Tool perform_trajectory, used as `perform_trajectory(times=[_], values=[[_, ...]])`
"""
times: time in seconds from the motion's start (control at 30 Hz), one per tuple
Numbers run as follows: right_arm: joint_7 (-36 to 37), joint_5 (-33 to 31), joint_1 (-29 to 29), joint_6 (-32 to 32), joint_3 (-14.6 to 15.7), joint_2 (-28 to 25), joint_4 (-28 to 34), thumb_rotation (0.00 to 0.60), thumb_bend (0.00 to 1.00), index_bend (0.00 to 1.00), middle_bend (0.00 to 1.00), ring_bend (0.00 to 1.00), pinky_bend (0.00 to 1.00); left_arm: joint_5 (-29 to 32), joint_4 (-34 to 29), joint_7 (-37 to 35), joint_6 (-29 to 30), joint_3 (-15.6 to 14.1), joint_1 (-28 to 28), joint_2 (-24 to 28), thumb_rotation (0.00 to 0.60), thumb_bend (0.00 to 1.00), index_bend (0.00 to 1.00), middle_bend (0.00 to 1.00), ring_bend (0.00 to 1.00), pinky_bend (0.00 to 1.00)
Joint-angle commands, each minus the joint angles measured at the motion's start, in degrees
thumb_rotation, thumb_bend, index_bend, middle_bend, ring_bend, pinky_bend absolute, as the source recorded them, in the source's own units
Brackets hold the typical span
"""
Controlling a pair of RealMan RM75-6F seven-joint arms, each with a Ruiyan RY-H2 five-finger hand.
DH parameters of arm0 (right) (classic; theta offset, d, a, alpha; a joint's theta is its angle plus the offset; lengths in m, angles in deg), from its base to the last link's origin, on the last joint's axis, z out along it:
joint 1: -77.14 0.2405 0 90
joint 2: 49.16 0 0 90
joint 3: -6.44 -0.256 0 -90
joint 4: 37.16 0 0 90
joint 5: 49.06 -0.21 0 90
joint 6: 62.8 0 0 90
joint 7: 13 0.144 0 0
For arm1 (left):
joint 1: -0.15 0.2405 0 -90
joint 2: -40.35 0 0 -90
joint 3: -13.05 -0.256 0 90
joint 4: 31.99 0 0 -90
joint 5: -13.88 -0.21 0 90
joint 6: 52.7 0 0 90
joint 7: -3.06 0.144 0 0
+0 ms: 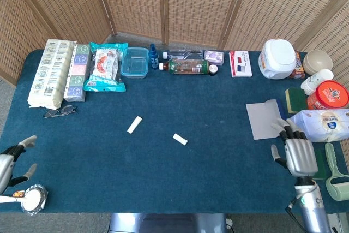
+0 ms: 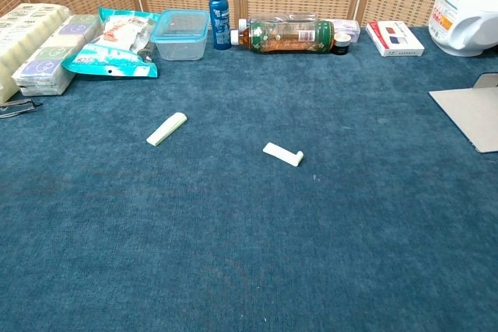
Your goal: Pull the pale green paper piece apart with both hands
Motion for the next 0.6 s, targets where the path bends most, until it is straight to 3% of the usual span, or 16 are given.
perform_trajectory(times=[0.03,0.6], values=[[-1.2,0.7,-1.7,1.5,0.9,-0.5,1.0,0.6,0.48,0.26,0.2,0.1,0.23,-0.6,1.4,-1.1,2.3,0.0,2.2,-1.3,0.6,0.32,0.17,0.31,0.34,0.55],[-0.4,2.1,-4.9,2.8,0.5,-1.4,1.4,0.6,0.48,0.26,0.2,0.11,0.23,-3.4,-1.4,0.4,2.0,2.0,3.9,-1.8,0.6,0.32,0.17,0.31,0.34,0.53]])
